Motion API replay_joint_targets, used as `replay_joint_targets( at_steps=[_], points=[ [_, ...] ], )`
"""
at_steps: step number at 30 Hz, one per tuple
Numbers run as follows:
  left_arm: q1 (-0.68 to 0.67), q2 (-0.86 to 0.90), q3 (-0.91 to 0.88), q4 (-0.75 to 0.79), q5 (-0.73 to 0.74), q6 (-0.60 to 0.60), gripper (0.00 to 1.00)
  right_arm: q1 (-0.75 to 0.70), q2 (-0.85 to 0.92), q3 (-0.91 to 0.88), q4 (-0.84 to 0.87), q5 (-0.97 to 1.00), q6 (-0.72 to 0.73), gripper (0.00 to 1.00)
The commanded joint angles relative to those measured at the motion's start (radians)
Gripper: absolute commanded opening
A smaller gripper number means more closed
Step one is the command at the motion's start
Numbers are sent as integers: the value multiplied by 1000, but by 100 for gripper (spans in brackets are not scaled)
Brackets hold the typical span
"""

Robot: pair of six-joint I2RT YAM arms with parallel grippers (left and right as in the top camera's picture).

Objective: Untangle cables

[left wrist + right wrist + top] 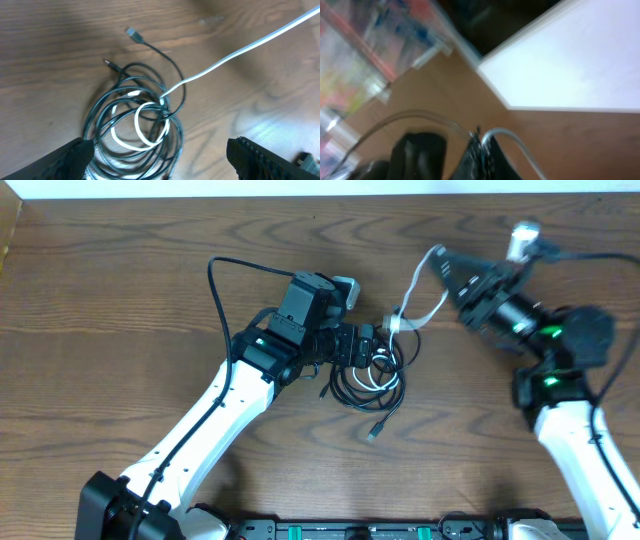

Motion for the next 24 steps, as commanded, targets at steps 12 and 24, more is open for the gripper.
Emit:
replay_joint_targets(
  at_steps=[12, 24],
  points=[
    [-1, 6, 3, -5, -74, 21, 91, -168, 6, 241, -1032, 452, -518, 13],
    [-1, 6, 3, -5, -256, 20, 91, -32, 12, 224, -1333, 461, -648, 59]
  ],
)
